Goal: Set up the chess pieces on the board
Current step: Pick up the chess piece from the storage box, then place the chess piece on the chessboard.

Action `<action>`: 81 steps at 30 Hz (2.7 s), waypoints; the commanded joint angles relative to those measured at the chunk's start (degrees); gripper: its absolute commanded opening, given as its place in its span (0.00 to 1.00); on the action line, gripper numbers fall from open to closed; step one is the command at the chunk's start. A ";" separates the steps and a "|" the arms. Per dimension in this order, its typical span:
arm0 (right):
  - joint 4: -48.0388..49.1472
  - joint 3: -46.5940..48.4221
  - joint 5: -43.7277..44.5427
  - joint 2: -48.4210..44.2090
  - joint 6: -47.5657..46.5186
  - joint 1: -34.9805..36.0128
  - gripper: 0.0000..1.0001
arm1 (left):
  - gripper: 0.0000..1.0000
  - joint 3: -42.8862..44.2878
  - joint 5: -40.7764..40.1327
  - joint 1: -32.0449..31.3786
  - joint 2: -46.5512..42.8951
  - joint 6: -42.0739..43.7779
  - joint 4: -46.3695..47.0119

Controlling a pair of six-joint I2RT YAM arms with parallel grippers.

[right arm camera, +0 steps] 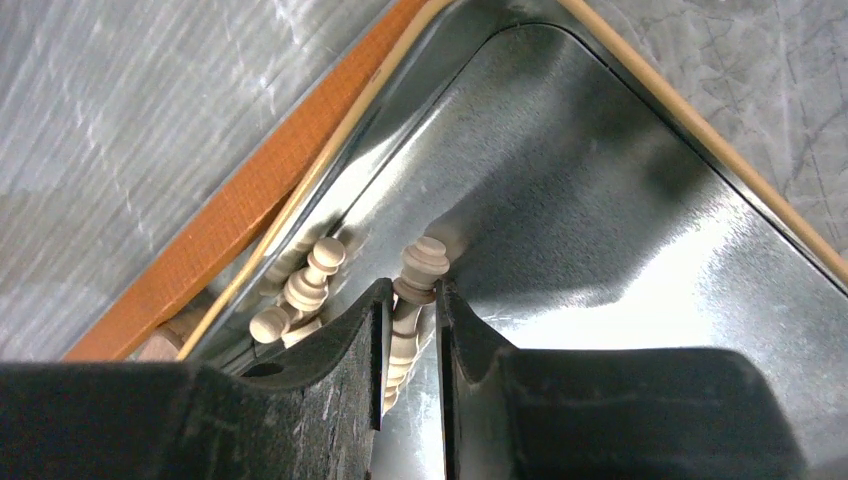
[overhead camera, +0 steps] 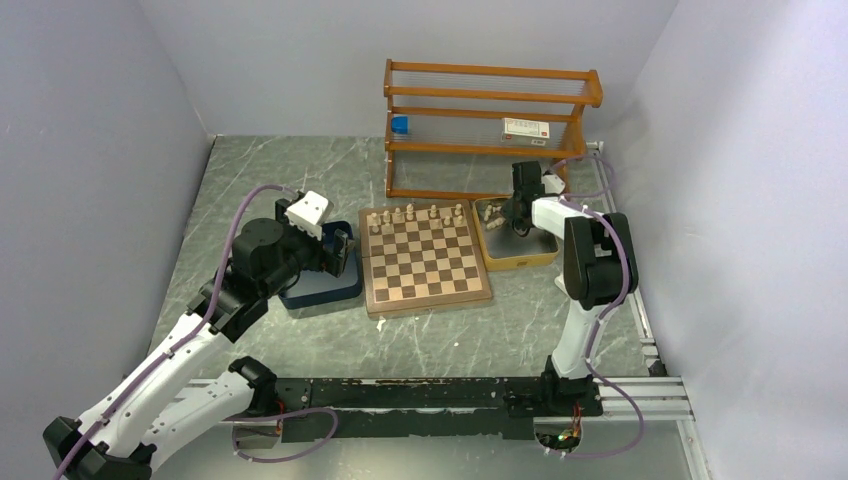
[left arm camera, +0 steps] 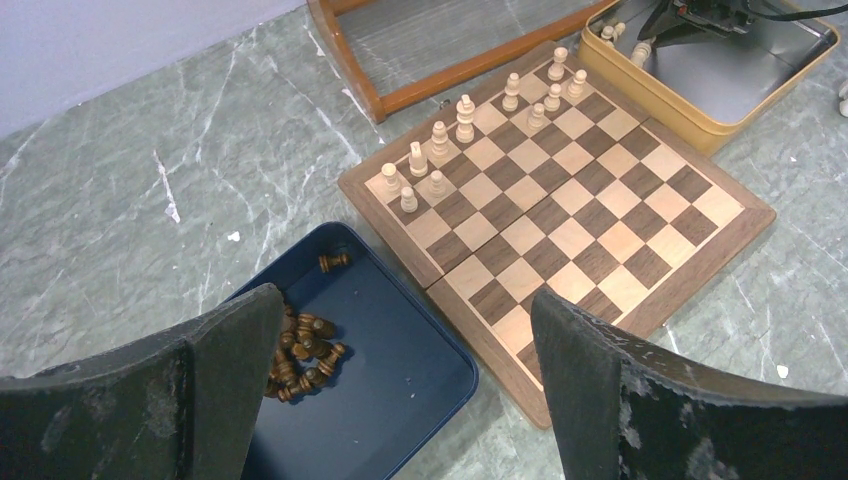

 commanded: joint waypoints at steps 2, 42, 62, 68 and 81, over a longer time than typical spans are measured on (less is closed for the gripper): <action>-2.84 -2.37 -0.08 -1.44 -2.60 -0.25 0.28 | 0.98 0.46 1.00 -0.04 -0.80 0.70 0.24; 8.79 -0.16 -1.09 -14.23 -23.34 -0.29 0.00 | 0.86 9.69 6.54 0.10 11.75 -16.87 -2.36; 44.07 -20.93 -32.08 -36.68 -28.36 12.28 0.00 | 0.70 15.50 39.66 5.94 28.90 -31.35 21.13; 47.72 -21.59 -32.84 -38.03 -24.95 16.84 0.00 | 0.70 14.94 43.39 6.84 30.93 -32.55 26.76; 53.88 -23.03 -33.22 -38.19 -10.08 19.32 0.00 | 0.77 10.15 48.59 6.25 35.18 -34.87 50.61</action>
